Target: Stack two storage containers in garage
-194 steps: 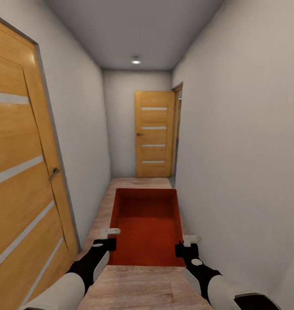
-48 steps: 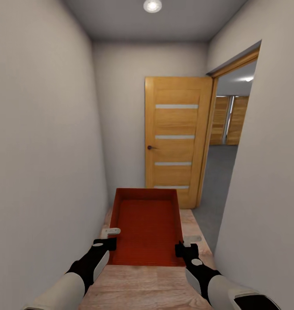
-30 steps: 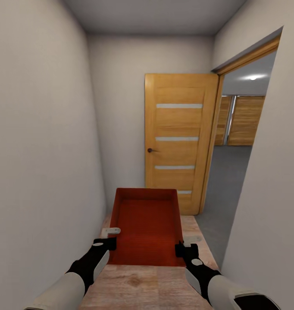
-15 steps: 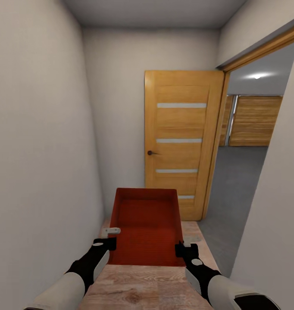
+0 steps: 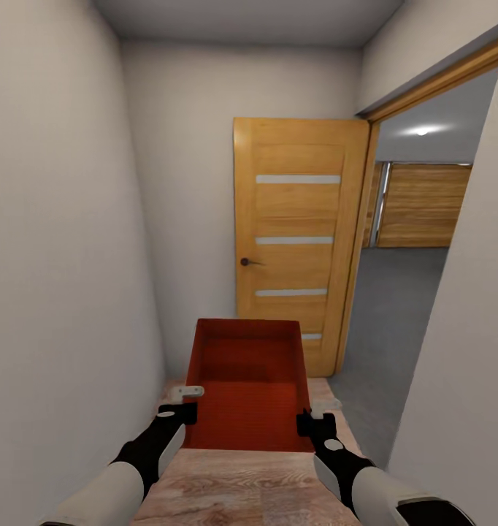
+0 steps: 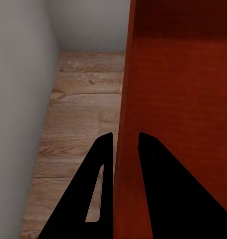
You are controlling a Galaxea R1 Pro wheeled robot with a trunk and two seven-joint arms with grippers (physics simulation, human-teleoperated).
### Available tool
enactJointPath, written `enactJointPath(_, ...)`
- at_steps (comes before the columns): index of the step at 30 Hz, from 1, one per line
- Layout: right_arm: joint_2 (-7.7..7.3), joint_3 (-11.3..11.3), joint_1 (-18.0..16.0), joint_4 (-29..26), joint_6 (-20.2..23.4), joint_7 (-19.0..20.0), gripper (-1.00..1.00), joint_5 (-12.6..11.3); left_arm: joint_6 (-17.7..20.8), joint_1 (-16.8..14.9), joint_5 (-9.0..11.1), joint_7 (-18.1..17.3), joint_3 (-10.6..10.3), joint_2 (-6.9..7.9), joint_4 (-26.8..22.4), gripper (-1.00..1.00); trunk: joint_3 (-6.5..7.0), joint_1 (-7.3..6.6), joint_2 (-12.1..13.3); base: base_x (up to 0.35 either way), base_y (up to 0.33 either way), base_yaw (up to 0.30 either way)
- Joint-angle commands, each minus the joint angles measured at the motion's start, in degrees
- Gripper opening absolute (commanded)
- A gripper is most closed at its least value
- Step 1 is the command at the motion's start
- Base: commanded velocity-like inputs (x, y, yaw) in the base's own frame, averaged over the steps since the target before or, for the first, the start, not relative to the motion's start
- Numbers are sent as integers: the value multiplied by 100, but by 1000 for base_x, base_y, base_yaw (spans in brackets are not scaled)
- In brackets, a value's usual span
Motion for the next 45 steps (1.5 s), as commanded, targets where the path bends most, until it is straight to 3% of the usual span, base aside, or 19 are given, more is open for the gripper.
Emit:
enactJointPath(1, 4, -262, 0, 6, 8, 72, -100, 79, -421, 0, -95, 181, 432, 20, -30, -100, 0, 2, -5, 4, 0, -262)
enactJointPath(45, 4, -262, 0, 6, 11, 81, -100, 79, -421, 0, -100, 181, 432, 22, -31, -100, 123, 2, -5, 241, 184, -275)
